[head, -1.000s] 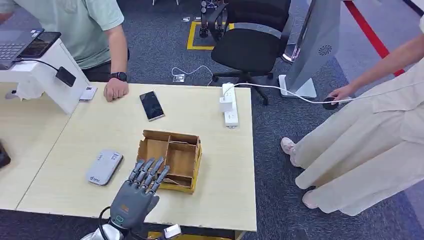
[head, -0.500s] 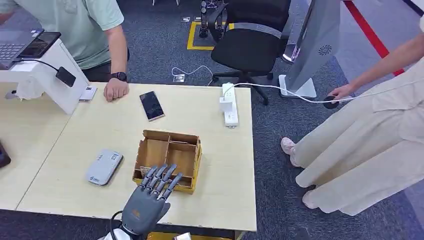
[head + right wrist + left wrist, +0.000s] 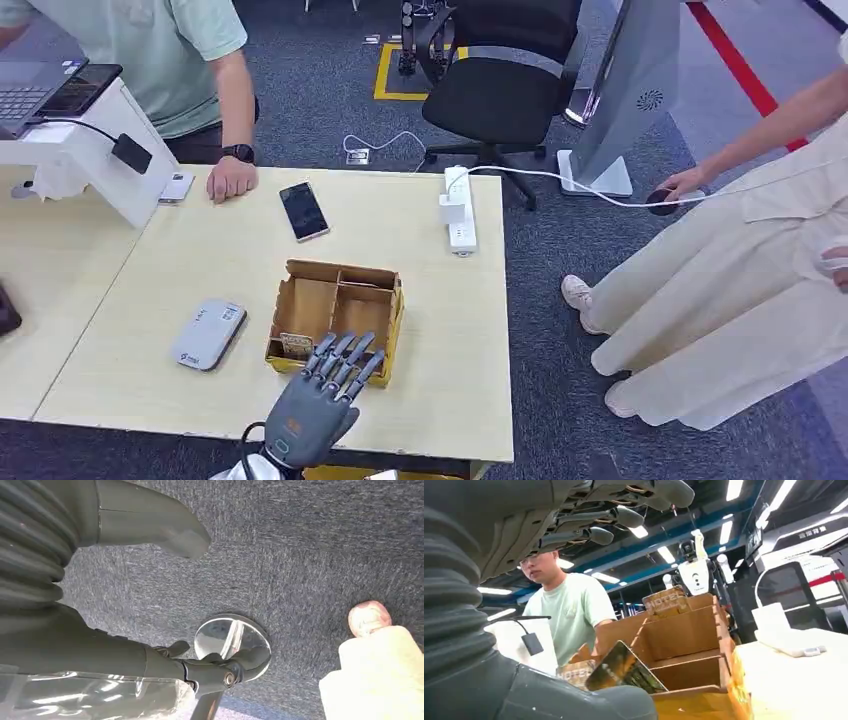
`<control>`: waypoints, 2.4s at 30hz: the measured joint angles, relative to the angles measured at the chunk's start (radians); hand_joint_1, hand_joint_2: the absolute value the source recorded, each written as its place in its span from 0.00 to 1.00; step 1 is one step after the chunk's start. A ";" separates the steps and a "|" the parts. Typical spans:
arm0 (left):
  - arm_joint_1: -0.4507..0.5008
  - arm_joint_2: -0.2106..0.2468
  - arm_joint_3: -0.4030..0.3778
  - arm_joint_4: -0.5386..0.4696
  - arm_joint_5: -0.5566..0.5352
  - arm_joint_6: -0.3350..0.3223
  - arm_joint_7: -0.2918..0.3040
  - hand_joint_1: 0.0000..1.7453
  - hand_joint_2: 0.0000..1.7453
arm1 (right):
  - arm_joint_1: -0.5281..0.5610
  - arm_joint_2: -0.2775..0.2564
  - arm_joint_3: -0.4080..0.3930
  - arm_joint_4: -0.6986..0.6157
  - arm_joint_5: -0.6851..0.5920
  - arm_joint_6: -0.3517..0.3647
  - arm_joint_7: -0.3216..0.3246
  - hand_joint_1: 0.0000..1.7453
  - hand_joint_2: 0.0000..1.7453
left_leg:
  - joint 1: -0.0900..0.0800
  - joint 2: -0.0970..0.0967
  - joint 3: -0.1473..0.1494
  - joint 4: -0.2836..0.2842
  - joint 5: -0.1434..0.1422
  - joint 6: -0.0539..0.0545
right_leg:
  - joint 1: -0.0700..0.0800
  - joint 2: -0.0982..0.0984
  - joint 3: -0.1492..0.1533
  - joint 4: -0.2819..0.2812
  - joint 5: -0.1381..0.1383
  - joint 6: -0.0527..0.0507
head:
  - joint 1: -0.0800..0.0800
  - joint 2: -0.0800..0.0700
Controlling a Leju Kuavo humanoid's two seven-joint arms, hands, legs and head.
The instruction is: Pass the card to the sensor for recognition and then transmit it.
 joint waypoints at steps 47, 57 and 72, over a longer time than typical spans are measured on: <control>-0.069 -0.008 0.085 0.205 0.000 0.029 -0.026 0.00 1.00 | -0.002 -0.008 0.071 0.032 -0.044 -0.005 0.000 0.00 1.00 | 0.000 0.000 0.000 0.000 0.000 0.000 | 0.000 0.000 0.000 0.000 0.000 0.000 | 0.000 0.000; 0.009 0.075 0.156 0.134 0.000 0.025 -0.005 0.00 1.00 | 0.009 -0.011 0.068 0.012 -0.060 -0.005 -0.012 0.00 1.00 | 0.000 0.000 0.000 0.000 0.000 0.000 | 0.000 0.000 0.000 0.000 0.000 0.000 | 0.000 0.000; 0.036 0.084 0.170 0.058 0.000 0.021 -0.063 0.00 1.00 | 0.012 -0.011 0.060 -0.003 -0.064 -0.002 -0.020 0.00 1.00 | 0.000 0.000 0.000 0.000 0.000 0.000 | 0.000 0.000 0.000 0.000 0.000 0.000 | 0.000 0.000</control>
